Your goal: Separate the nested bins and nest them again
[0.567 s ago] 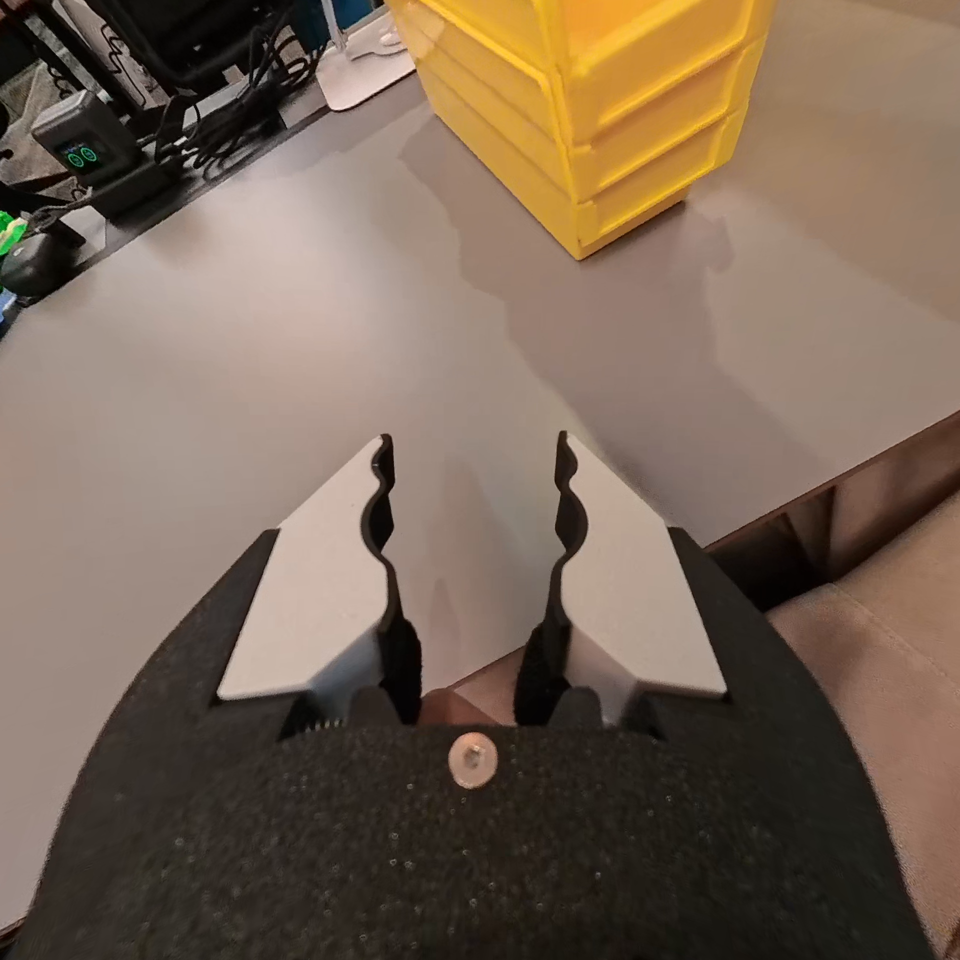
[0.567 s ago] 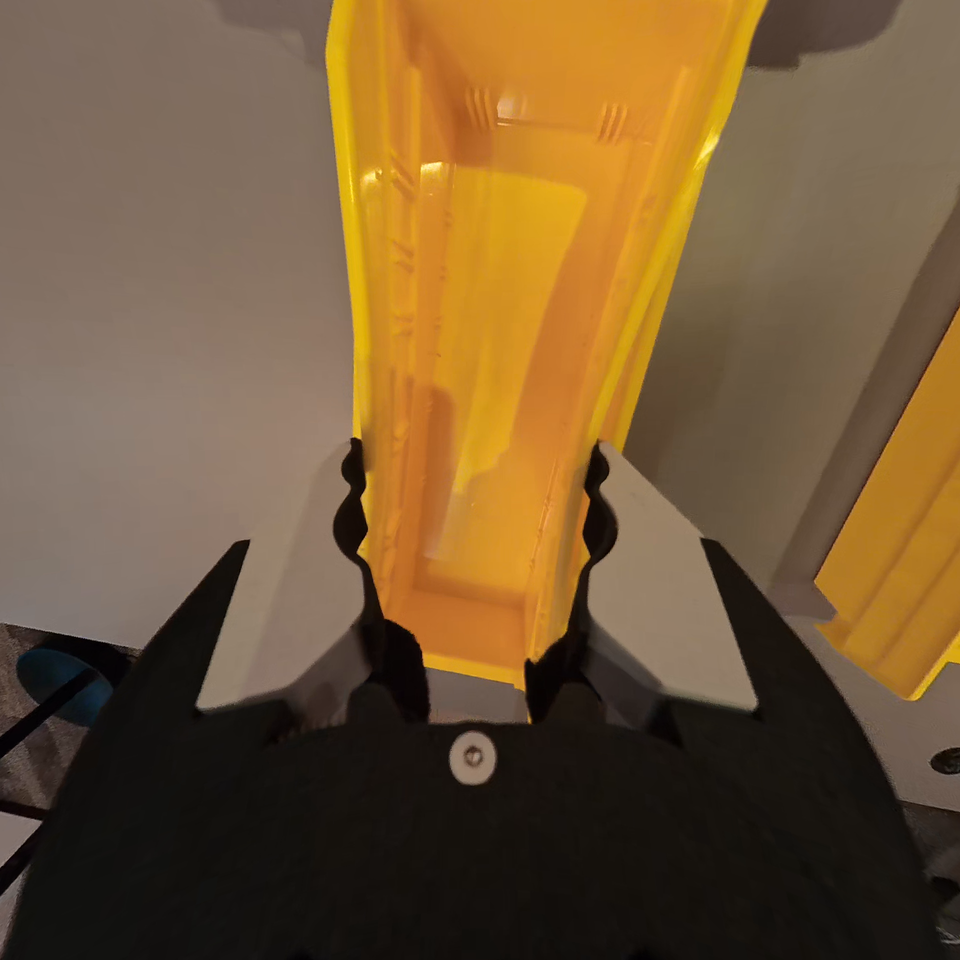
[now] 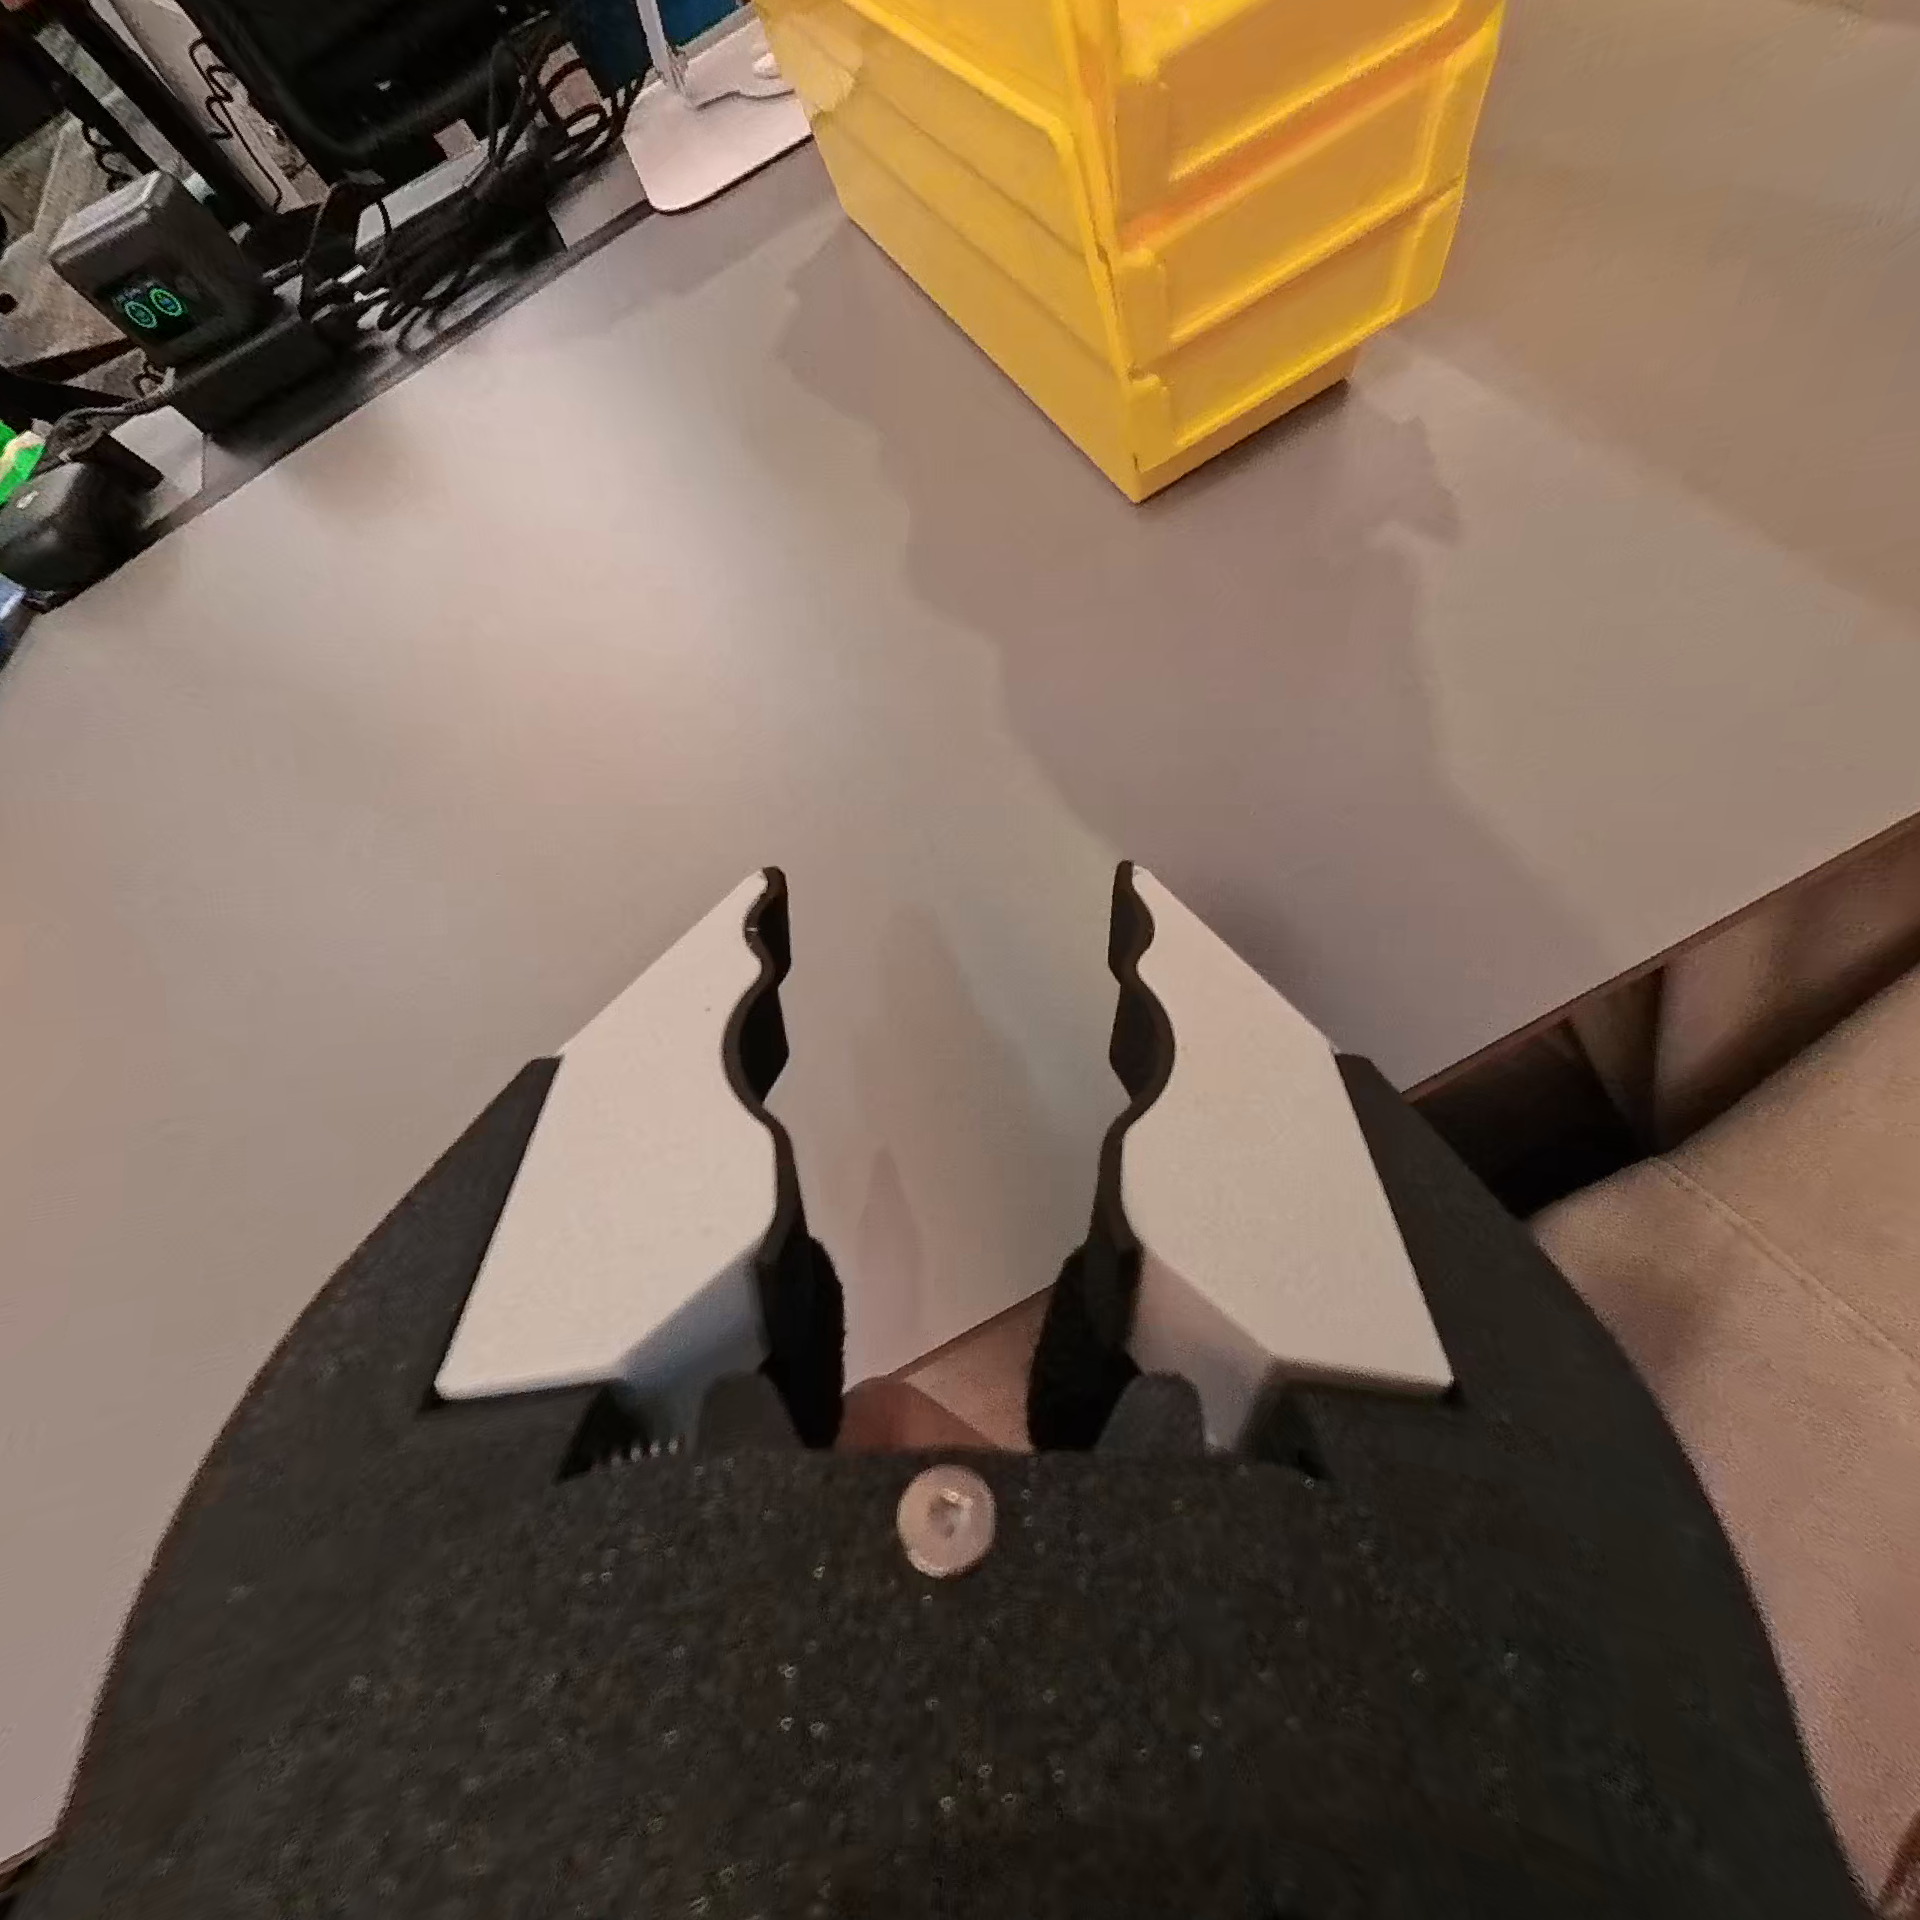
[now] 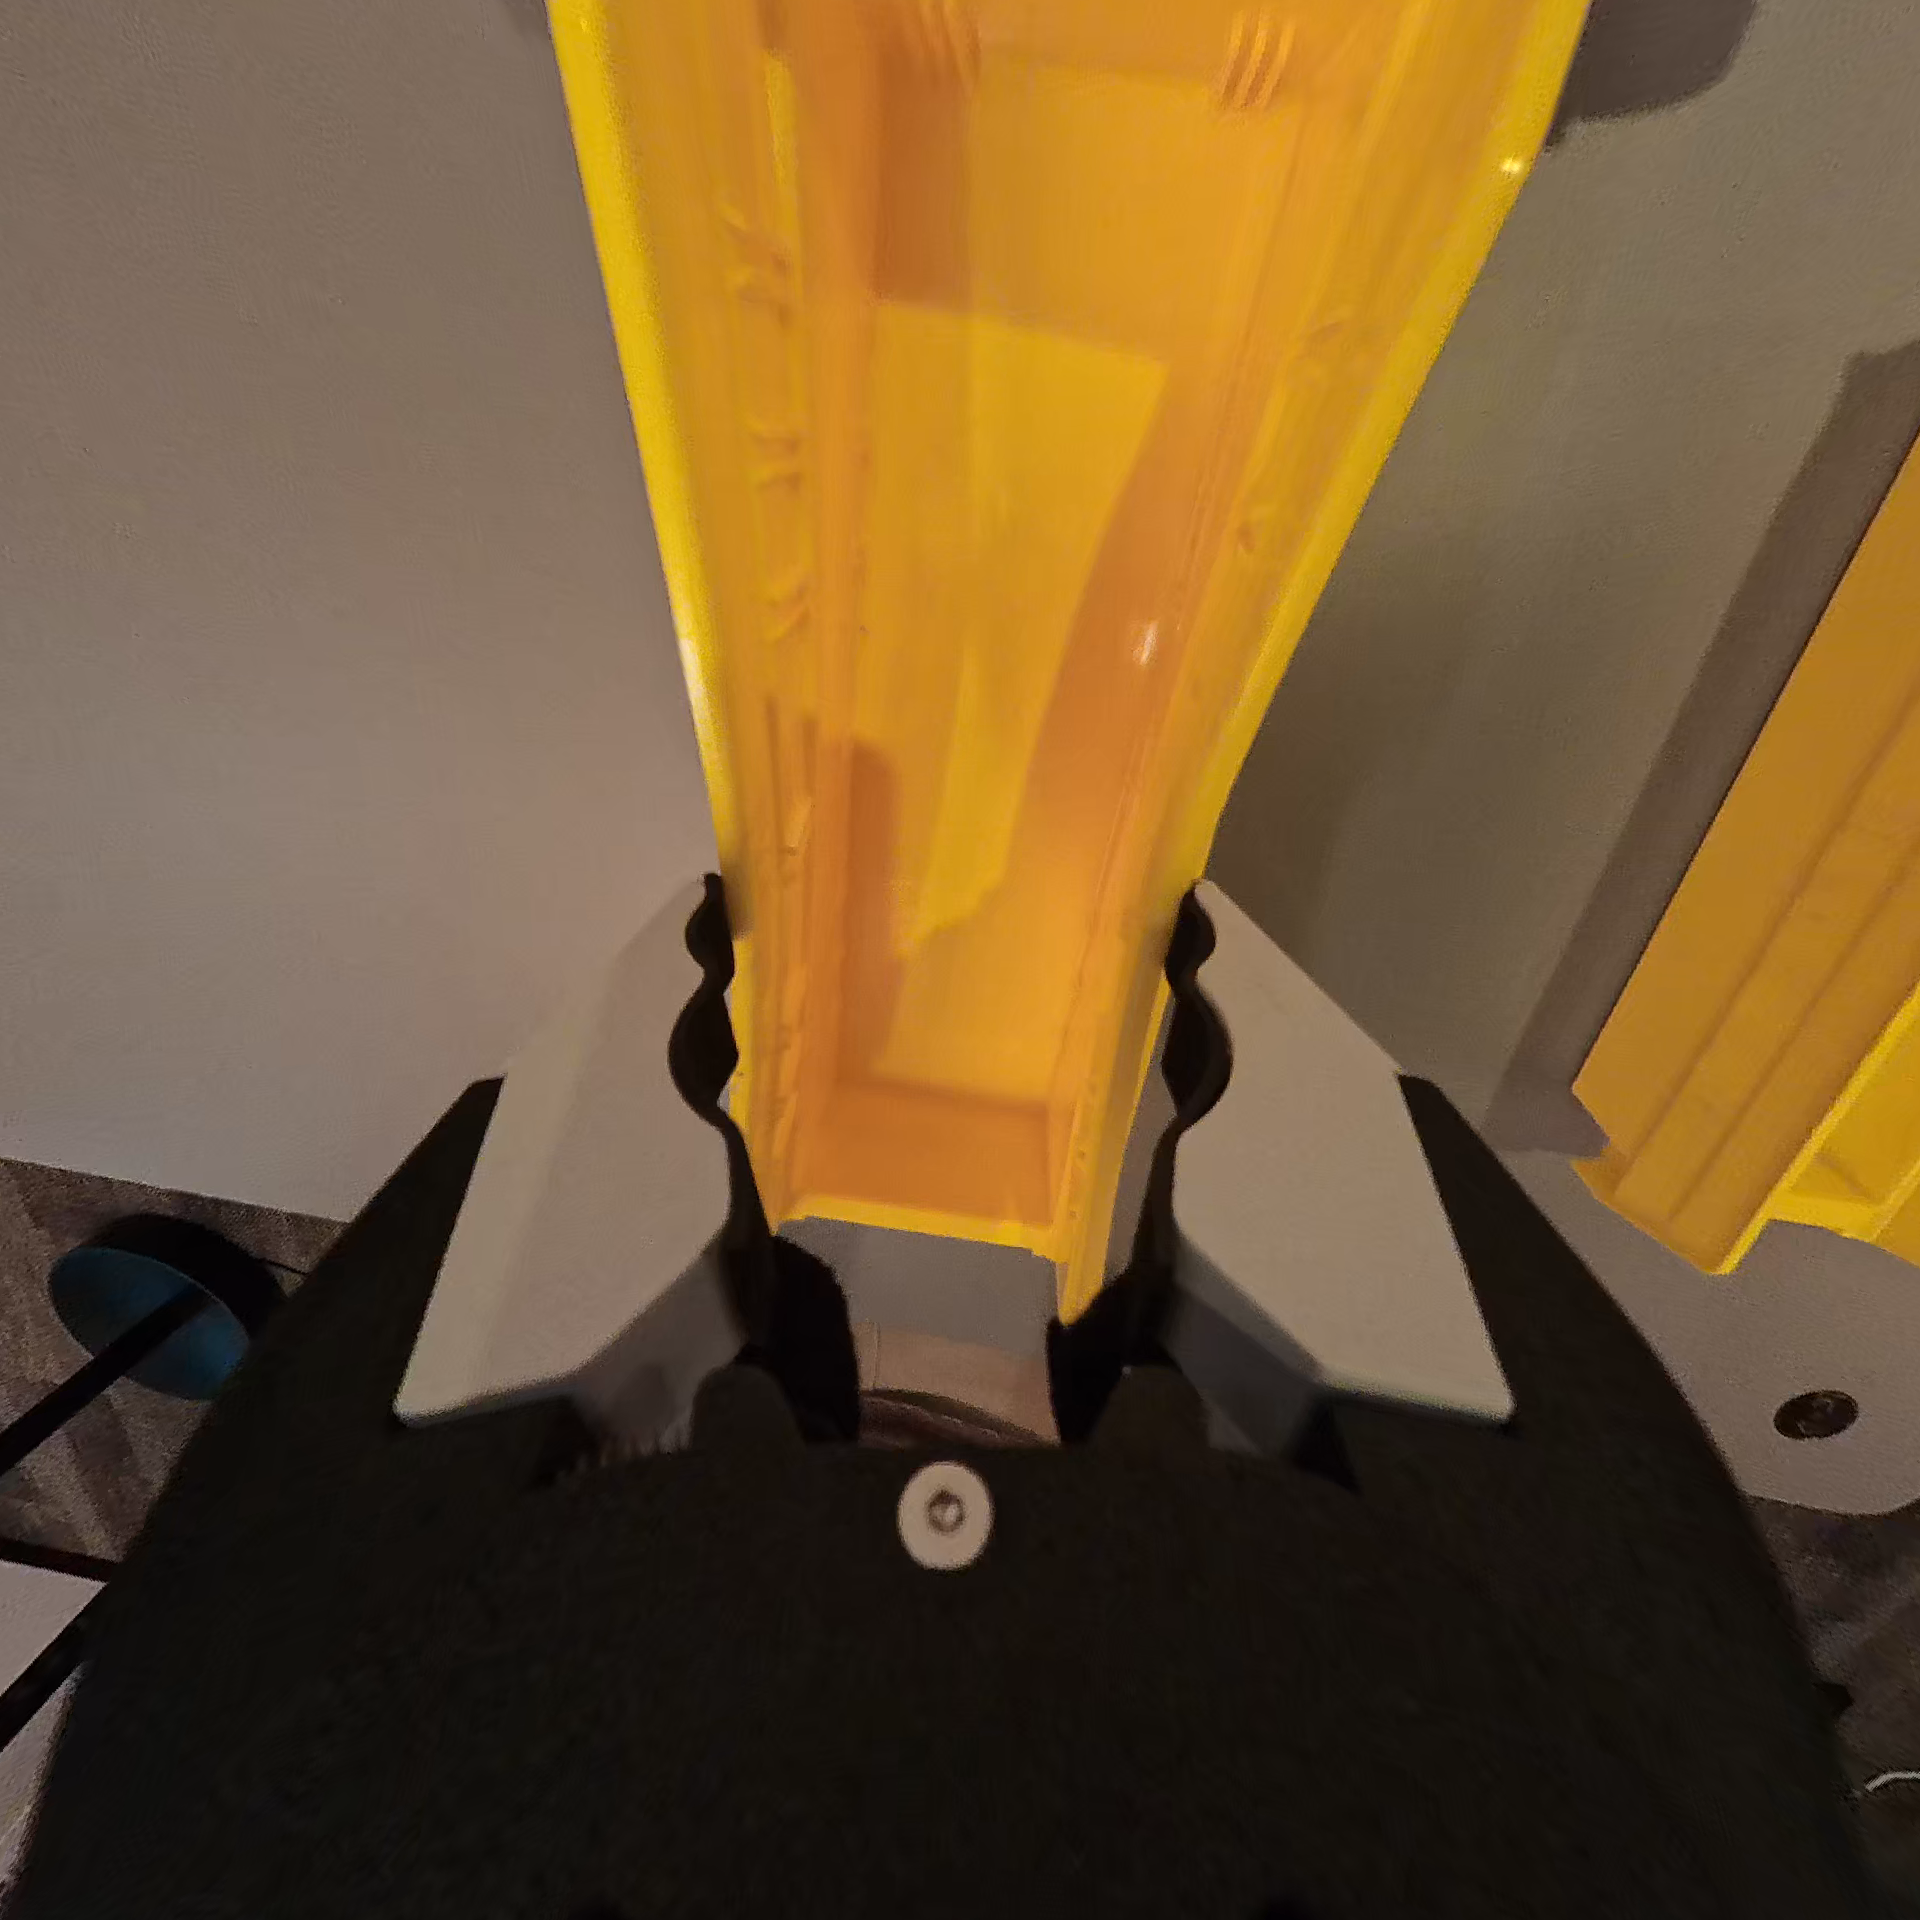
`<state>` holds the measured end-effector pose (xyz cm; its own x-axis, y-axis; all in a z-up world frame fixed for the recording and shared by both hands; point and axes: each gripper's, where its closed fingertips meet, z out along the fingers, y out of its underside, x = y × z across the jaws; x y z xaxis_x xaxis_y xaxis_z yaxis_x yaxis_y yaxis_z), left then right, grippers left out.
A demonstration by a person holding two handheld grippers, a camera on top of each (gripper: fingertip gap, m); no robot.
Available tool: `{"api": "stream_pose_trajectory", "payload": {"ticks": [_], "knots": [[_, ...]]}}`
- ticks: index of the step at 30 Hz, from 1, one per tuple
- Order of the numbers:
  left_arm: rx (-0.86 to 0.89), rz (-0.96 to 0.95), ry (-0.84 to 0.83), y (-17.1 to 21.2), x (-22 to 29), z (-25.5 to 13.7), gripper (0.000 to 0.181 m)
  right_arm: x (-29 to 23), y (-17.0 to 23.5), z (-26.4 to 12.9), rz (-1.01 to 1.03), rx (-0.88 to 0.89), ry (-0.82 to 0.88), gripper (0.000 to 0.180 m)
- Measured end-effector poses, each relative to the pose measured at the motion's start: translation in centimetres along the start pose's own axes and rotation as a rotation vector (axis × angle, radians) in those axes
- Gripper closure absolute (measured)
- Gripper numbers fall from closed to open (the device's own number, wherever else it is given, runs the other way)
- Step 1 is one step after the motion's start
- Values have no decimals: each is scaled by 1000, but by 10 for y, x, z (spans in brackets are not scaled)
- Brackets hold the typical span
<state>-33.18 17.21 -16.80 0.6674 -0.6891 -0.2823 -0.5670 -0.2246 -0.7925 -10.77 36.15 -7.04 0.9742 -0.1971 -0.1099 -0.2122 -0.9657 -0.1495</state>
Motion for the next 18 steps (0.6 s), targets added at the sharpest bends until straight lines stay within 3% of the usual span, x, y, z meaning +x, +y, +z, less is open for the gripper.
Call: {"api": "stream_pose_trajectory", "payload": {"ticks": [12,18], "knots": [[-1,-5,9,0,2,-1,121,1,10,-75,33,84,-69,93],[-5,6,-5,3,1,-3,121,49,14,-111,21,103,-2,93]]}}
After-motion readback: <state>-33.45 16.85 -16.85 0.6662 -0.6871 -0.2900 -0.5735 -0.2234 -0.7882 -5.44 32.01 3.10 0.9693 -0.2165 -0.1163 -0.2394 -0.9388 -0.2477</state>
